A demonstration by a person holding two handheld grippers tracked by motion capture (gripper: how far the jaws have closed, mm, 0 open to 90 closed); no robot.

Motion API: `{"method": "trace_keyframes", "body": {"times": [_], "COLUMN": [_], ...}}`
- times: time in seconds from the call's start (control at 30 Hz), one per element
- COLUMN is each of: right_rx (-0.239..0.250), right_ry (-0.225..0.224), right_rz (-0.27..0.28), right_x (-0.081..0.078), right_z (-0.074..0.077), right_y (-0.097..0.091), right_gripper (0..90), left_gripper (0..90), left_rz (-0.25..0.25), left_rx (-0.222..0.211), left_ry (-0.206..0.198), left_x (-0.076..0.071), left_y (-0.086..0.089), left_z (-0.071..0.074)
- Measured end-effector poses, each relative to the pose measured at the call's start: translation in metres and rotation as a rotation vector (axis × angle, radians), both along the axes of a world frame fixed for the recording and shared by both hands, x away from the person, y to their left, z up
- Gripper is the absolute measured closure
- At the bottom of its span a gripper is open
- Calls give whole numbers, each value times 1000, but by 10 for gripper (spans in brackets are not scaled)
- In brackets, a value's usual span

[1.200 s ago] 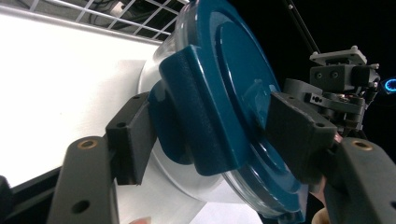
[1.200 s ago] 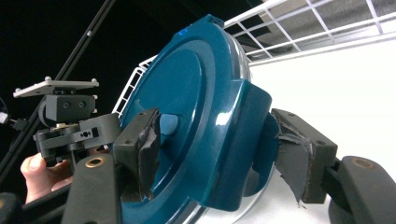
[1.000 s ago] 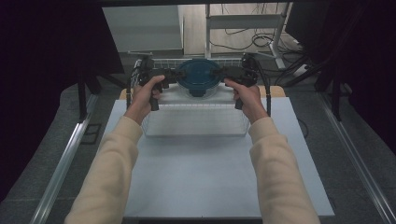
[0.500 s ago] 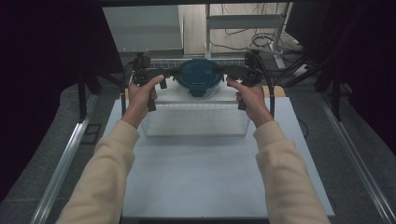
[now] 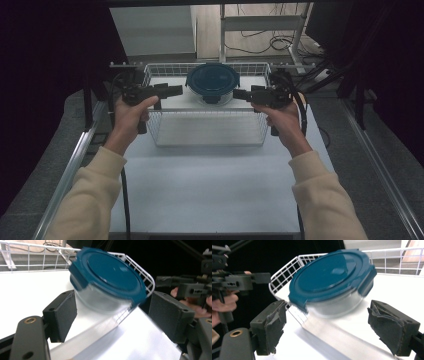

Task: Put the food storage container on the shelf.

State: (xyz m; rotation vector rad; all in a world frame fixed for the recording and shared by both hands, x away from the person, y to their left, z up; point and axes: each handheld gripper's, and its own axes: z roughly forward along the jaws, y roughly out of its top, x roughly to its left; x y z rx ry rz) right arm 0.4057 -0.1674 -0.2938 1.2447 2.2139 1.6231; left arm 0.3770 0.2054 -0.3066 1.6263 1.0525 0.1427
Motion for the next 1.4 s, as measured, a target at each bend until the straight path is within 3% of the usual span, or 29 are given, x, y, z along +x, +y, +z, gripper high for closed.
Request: {"method": "trace_keyframes", "body": {"times": [0.2,0.37,0.4,0.43,0.5,0.73,0.93,1.07,1.13,1.4], "right_rx": [-48,-104,-115,-129,-142,-153,-198,-221,-239,-225], "right_ry": [-73,-123,-128,-140,-148,-119,-87,-82,-75,-94], "right_rz": [23,25,28,30,36,36,23,18,17,11], "right_x": [-36,-65,-72,-79,-90,-118,-134,-142,-143,-146], "right_z": [-11,-28,-33,-40,-51,-100,-136,-157,-162,-161], "right_y": [-14,-28,-30,-33,-37,-54,-65,-71,-73,-75], "right_gripper": [158,161,161,161,161,163,168,176,176,176], "left_gripper": [219,197,194,191,189,184,178,177,178,179], "left_rz": [-21,-33,-33,-36,-41,-33,-18,-20,-13,-14], "left_rx": [22,71,71,88,92,169,196,222,225,229], "left_ry": [-40,-78,-78,-84,-85,-37,-5,22,28,17], "left_x": [-42,-76,-76,-90,-102,-134,-149,-152,-152,-153], "left_y": [7,11,11,13,15,16,14,13,13,14], "left_z": [-17,-38,-38,-49,-61,-114,-149,-165,-168,-170]}}
